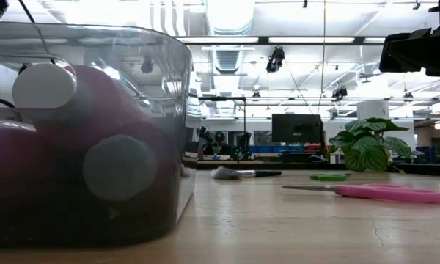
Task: Pick & Place Paint Supplies
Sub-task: Put the eyeshadow brush into the transparent bin
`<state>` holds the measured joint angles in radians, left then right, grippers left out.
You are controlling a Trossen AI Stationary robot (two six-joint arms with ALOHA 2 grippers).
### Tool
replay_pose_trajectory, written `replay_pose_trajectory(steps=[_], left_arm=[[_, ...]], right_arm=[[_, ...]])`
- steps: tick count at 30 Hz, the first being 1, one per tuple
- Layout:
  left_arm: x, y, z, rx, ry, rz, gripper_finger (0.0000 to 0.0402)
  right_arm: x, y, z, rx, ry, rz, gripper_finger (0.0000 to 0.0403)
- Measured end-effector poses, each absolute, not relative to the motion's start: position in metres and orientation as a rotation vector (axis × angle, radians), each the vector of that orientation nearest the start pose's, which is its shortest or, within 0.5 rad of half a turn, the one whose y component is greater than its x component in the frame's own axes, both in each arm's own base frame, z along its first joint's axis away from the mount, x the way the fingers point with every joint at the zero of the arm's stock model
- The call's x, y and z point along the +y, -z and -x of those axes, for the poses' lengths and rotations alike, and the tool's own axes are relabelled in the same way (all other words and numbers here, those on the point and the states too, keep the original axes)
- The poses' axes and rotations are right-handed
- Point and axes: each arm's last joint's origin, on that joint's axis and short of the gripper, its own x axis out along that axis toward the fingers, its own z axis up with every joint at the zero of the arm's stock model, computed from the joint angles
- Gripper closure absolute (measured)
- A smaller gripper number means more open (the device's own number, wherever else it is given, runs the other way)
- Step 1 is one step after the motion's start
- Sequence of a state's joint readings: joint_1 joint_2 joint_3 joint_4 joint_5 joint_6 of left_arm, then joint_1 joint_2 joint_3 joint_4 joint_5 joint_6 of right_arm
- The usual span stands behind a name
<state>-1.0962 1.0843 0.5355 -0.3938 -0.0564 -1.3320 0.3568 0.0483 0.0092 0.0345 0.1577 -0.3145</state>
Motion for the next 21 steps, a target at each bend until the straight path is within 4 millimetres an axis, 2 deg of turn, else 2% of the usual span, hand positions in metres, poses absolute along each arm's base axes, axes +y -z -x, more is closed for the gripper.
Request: replay_pose_trajectory(steps=[6,11,21], left_arm=[[-0.166,-0.159,-0.086,1.282,0.262,0.666,0.0401],[-0.166,-0.158,-0.085,1.277,0.278,0.681,0.0398],[-0.168,-0.160,-0.086,1.267,0.294,0.690,0.0309]], right_arm=[[0.031,-0.166,-0.095,-0.027,-0.198,0.315,0.0388],[0.031,-0.166,-0.095,-0.026,-0.198,0.315,0.0388],[0.031,-0.166,-0.095,-0.027,-0.198,0.315,0.0388]])
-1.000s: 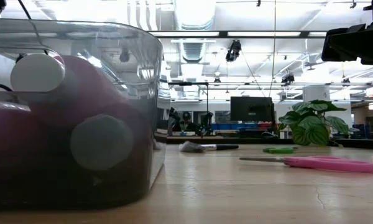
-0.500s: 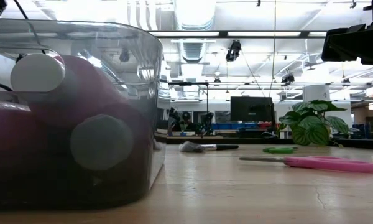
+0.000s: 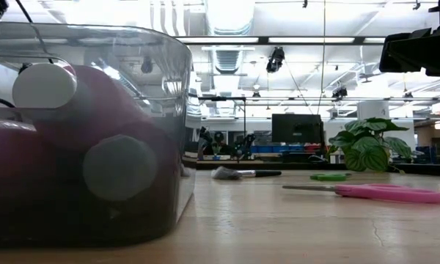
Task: Pick & Place Paint Supplies
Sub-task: Put the eyeshadow brush into the transparent bin, then put the highlighter brush into the transparent bin
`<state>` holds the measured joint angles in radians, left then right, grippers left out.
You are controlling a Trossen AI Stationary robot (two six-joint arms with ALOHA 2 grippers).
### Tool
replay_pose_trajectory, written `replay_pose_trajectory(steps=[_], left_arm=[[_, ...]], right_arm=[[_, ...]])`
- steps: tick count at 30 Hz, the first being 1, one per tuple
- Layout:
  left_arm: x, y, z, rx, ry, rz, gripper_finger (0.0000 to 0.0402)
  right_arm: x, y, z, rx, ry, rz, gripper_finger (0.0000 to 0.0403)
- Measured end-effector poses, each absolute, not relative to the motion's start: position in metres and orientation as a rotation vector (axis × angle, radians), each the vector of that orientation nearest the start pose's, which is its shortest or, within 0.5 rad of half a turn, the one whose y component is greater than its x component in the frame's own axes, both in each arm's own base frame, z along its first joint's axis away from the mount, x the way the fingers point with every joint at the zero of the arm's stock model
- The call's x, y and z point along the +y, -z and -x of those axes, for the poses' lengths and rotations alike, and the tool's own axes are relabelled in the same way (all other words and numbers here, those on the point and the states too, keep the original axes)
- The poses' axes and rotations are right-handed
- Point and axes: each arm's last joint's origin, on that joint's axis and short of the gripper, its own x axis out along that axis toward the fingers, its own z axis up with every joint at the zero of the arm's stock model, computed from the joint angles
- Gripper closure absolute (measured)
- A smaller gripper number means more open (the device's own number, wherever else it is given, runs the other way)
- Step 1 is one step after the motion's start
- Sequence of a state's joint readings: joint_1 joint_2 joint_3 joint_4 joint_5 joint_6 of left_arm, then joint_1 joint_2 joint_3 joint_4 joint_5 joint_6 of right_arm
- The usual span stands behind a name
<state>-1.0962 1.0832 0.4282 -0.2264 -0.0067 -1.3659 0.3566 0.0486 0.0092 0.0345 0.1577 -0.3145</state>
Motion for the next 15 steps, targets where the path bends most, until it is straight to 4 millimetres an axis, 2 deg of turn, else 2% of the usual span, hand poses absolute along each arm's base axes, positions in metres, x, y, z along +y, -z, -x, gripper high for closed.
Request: replay_pose_trajectory(steps=[9,15], left_arm=[[-0.170,-0.164,-0.087,1.263,0.301,0.698,0.0302],[-0.175,-0.188,-0.091,1.244,0.308,0.697,0.0302]], right_arm=[[0.031,-0.166,-0.095,-0.026,-0.198,0.315,0.0388],[0.031,-0.166,-0.095,-0.026,-0.198,0.315,0.0388]])
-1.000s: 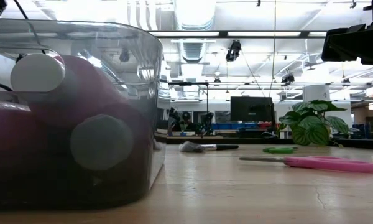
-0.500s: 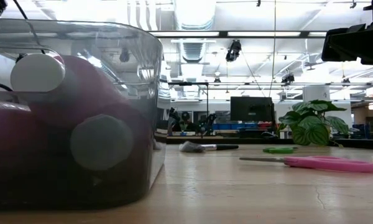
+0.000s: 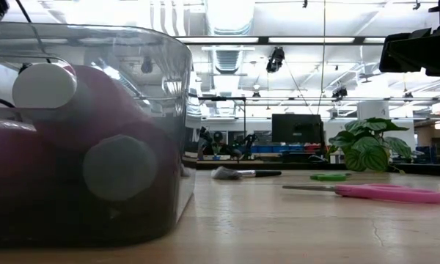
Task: Pick & Place Paint Supplies
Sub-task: Put the highlighter brush into the transparent bin
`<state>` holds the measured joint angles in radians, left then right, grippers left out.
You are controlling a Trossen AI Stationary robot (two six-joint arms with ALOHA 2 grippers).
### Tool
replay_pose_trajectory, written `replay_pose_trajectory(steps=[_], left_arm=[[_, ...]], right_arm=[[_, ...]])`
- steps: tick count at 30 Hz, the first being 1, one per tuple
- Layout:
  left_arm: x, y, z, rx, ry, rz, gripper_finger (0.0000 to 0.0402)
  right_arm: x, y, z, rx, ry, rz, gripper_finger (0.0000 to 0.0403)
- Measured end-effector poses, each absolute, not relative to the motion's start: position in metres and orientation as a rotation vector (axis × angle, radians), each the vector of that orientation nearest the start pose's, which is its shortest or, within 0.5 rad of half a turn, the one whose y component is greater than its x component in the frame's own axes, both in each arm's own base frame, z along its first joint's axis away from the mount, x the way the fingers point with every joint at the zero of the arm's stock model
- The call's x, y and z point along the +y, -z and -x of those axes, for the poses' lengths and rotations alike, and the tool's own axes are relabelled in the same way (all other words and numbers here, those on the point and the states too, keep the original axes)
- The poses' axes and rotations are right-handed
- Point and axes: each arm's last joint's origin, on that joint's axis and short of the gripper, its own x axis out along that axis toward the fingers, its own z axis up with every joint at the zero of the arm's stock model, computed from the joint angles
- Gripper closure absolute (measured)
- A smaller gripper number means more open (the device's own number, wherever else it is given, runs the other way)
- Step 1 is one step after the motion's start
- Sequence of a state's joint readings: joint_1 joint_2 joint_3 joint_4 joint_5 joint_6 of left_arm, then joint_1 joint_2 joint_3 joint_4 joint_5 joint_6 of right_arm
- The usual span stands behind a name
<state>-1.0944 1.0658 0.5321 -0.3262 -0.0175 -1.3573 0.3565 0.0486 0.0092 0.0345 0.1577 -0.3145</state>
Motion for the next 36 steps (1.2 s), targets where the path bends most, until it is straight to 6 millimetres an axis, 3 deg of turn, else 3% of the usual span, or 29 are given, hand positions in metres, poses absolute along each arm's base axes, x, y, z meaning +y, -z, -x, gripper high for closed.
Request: replay_pose_trajectory(steps=[8,17,21,26,31,36], left_arm=[[-0.164,-0.235,-0.103,1.143,0.127,0.611,0.0302],[-0.131,-0.276,-0.143,1.019,0.018,0.535,0.0302],[-0.108,-0.284,-0.166,0.950,-0.027,0.530,0.0293],[-0.078,-0.287,-0.196,0.884,-0.034,0.527,0.0252],[-0.047,-0.281,-0.227,0.832,-0.057,0.548,0.0212],[-0.022,-0.266,-0.257,0.795,-0.111,0.588,0.0199]], right_arm=[[0.031,-0.166,-0.095,-0.026,-0.198,0.315,0.0388],[0.031,-0.166,-0.095,-0.026,-0.198,0.315,0.0388],[0.031,-0.166,-0.095,-0.026,-0.198,0.315,0.0388],[0.031,-0.166,-0.095,-0.026,-0.198,0.315,0.0388],[0.031,-0.166,-0.095,-0.026,-0.198,0.315,0.0388],[0.031,-0.166,-0.095,-0.026,-0.198,0.315,0.0388]])
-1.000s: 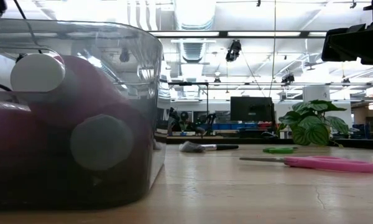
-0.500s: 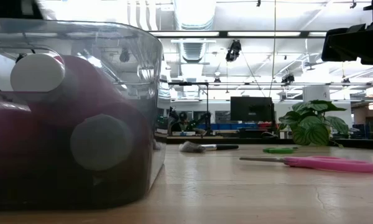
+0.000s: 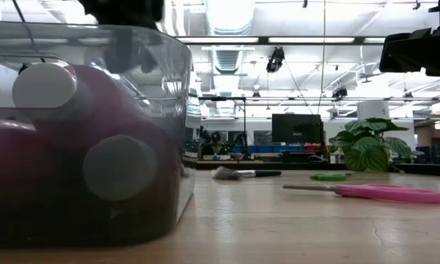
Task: Pick & Place Paint Supplies
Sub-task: Put the highlighter brush into the transparent bin
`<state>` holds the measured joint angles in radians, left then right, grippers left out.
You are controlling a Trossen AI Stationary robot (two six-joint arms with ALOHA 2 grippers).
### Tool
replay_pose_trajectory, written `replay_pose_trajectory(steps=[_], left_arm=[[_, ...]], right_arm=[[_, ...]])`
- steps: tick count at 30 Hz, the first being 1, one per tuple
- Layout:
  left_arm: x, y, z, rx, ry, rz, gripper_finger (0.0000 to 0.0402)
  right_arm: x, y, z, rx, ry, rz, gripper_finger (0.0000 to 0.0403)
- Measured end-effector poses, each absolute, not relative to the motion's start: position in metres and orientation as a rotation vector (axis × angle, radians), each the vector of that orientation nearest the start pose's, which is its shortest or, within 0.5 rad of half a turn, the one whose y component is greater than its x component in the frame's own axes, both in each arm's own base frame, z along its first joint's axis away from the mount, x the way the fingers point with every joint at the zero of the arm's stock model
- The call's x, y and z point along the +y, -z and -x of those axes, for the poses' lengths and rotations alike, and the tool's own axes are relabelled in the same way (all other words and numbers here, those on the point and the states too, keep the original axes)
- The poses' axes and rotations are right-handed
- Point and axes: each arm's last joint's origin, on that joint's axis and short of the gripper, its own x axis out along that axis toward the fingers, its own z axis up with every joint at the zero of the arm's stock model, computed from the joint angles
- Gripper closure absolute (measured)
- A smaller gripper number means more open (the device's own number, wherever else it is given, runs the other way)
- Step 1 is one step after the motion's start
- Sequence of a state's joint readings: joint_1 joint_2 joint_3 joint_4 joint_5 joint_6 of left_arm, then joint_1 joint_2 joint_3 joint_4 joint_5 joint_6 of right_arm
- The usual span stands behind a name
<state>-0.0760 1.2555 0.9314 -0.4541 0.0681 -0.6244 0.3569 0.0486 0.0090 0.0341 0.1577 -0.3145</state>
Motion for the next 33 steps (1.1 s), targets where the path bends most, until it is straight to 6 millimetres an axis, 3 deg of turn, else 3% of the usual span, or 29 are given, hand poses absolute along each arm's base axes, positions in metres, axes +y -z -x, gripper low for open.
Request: replay_pose_trajectory(steps=[5,12,20,25,33], left_arm=[[-0.004,-0.248,-0.288,0.830,-0.172,0.573,0.0198],[0.008,-0.238,-0.349,0.856,-0.230,0.446,0.0198],[0.021,-0.204,-0.405,0.902,-0.343,0.285,0.0198],[0.038,-0.178,-0.421,0.942,-0.411,0.290,0.0198],[0.058,-0.145,-0.430,0.970,-0.474,0.353,0.0198]], right_arm=[[0.031,-0.166,-0.095,-0.026,-0.198,0.315,0.0388],[0.031,-0.166,-0.095,-0.026,-0.198,0.315,0.0388],[0.031,-0.166,-0.095,-0.026,-0.198,0.315,0.0388],[0.031,-0.166,-0.095,-0.027,-0.198,0.315,0.0388],[0.031,-0.166,-0.095,-0.026,-0.198,0.315,0.0388]])
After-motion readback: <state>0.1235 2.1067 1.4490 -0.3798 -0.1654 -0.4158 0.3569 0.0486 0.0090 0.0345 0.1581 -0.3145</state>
